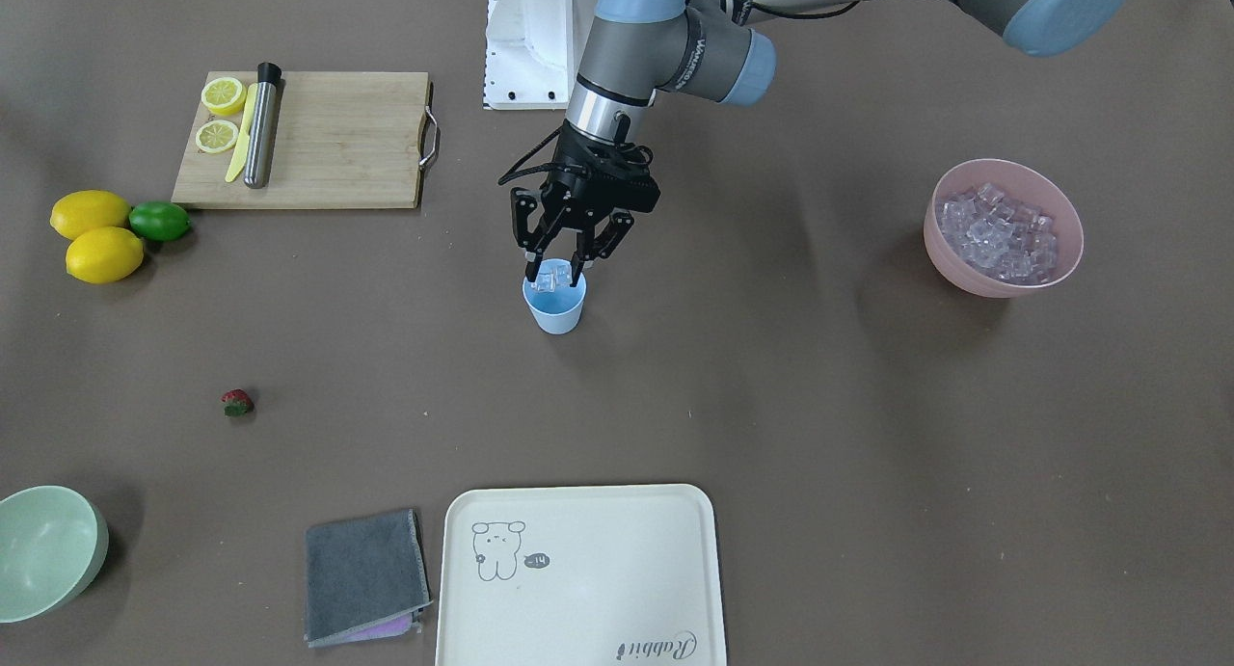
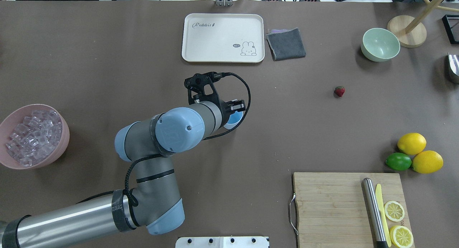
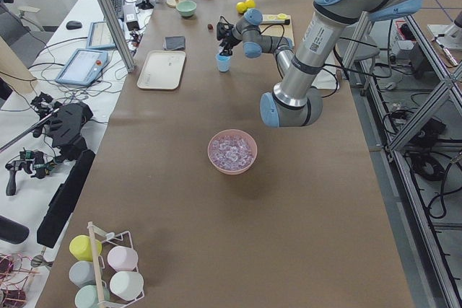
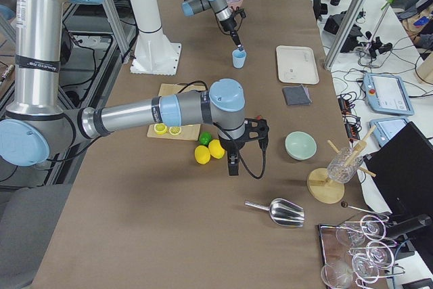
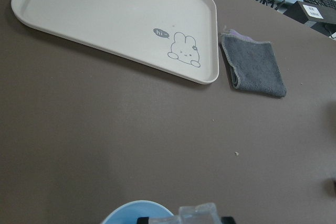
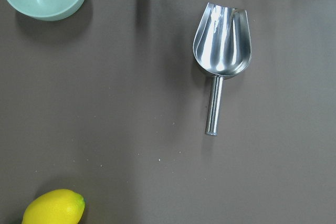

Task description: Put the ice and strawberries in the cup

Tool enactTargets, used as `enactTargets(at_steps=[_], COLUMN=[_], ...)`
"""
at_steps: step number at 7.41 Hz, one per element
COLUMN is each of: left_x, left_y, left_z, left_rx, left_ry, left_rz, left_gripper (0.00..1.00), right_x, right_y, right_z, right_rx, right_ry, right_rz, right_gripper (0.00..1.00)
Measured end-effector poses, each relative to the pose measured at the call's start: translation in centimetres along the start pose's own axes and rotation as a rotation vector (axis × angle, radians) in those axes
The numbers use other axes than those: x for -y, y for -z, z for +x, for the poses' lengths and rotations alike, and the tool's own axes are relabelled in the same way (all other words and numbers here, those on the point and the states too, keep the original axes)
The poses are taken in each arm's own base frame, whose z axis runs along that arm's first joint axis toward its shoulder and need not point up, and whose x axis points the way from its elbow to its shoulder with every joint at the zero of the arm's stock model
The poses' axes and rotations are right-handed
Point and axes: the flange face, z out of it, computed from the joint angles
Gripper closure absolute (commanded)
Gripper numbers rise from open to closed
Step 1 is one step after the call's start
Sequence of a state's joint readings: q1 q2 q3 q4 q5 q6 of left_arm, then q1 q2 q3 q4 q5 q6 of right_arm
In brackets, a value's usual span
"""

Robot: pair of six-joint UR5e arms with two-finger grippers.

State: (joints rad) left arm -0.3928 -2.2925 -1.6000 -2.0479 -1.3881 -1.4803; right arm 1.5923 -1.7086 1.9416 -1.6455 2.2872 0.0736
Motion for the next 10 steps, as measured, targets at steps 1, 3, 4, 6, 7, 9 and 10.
enactTargets(at_steps=[1,3,4,6,7,9,10], left_x=[-0.2,-0.2,-0.2,-0.2,-0.3,0.2,0.7], left_y=[0.0,0.5,0.7,1.3,1.9,4.0,5.2], left_z=[-0.3,-0.2,-0.2,-0.1,-0.4,-3.8,-5.4], left_rx=[0.003,-0.007,-0.011,-0.022,-0.032,-0.011,0.026], left_ry=[-0.009,-0.041,-0.062,-0.078,-0.079,-0.134,-0.195], left_rz=[-0.003,-0.009,-0.009,-0.010,-0.026,-0.070,-0.083], left_gripper=[0.51,0.03,0.03,0.03,0.02,0.00,0.00], right_x=[0.0,0.0,0.0,0.0,0.0,0.0,0.0], right_y=[0.0,-0.1,-0.1,-0.2,-0.2,-0.2,-0.3], right_z=[0.0,0.1,0.1,0.1,0.1,0.2,0.2], right_rx=[0.000,0.000,0.000,0.000,0.000,-0.001,-0.002], right_ry=[0.000,-0.002,-0.002,-0.002,-0.003,-0.004,-0.004], right_rz=[0.000,-0.002,-0.002,-0.003,-0.003,-0.004,-0.004], right_gripper=[0.00,0.00,0.00,0.00,0.00,0.00,0.00])
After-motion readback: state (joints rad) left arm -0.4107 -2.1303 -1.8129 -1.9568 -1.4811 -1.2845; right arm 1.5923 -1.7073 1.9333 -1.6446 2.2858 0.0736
